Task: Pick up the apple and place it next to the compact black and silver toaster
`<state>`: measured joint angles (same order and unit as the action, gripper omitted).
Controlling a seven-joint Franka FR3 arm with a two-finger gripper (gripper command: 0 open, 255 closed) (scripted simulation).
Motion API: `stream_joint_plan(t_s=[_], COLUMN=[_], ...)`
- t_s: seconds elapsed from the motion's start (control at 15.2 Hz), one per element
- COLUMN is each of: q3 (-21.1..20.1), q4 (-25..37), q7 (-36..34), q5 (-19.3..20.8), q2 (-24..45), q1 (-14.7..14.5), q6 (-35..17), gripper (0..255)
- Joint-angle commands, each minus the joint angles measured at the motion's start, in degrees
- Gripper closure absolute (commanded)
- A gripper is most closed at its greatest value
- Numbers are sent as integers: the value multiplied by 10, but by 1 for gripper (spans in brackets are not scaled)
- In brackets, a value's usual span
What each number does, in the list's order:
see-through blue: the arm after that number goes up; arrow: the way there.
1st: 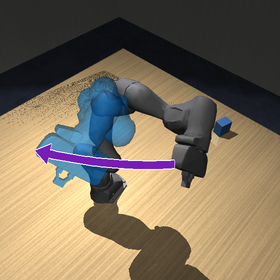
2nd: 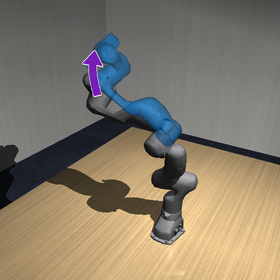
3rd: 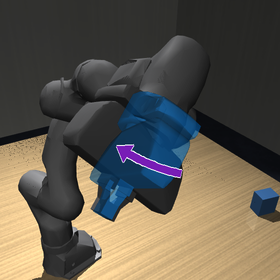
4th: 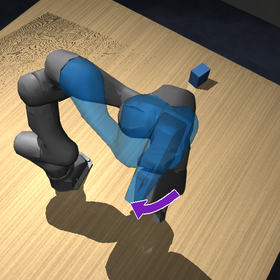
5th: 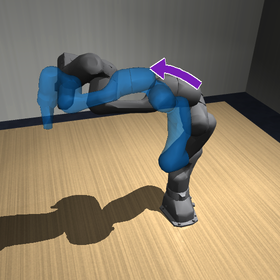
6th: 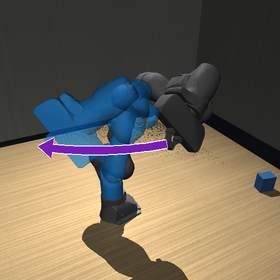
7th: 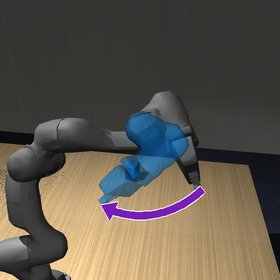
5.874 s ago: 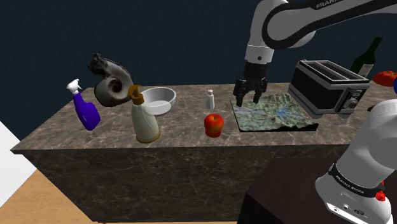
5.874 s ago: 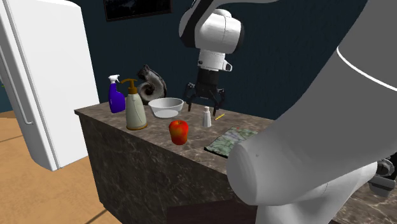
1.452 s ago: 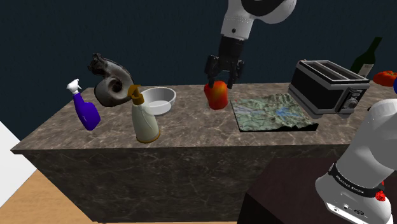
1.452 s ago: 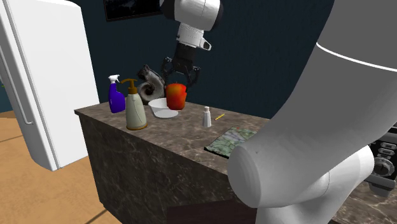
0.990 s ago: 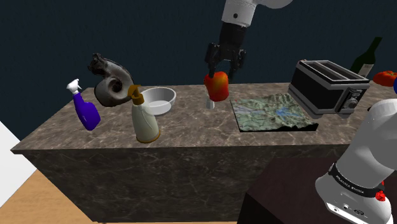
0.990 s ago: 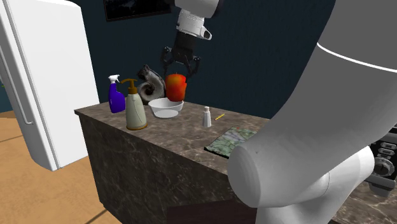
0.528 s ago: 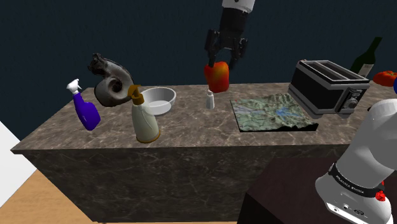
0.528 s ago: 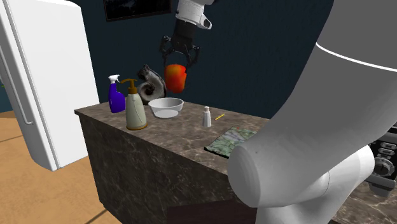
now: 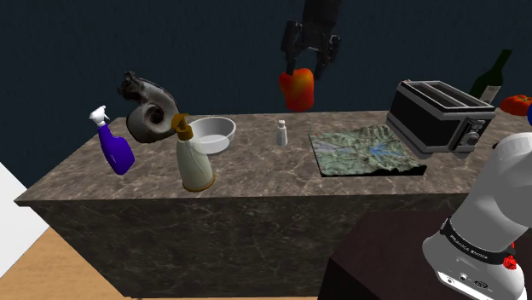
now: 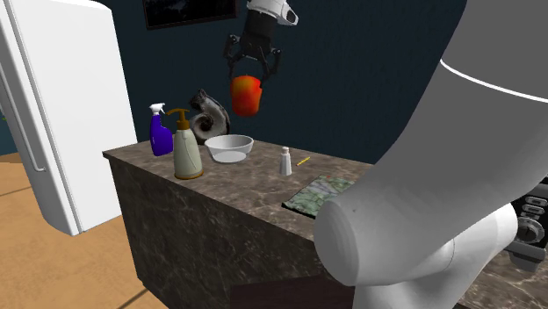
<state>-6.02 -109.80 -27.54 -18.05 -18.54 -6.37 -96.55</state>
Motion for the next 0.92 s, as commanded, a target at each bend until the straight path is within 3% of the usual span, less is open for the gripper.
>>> stream_joint_plan(t_s=[0.0,0.86], q3=[13,121], q4=[-29,-168], q7=[17,133], q5=[0,52], q2=[-32,-230], q1=[6,51], q6=[8,103], gripper=[255,255])
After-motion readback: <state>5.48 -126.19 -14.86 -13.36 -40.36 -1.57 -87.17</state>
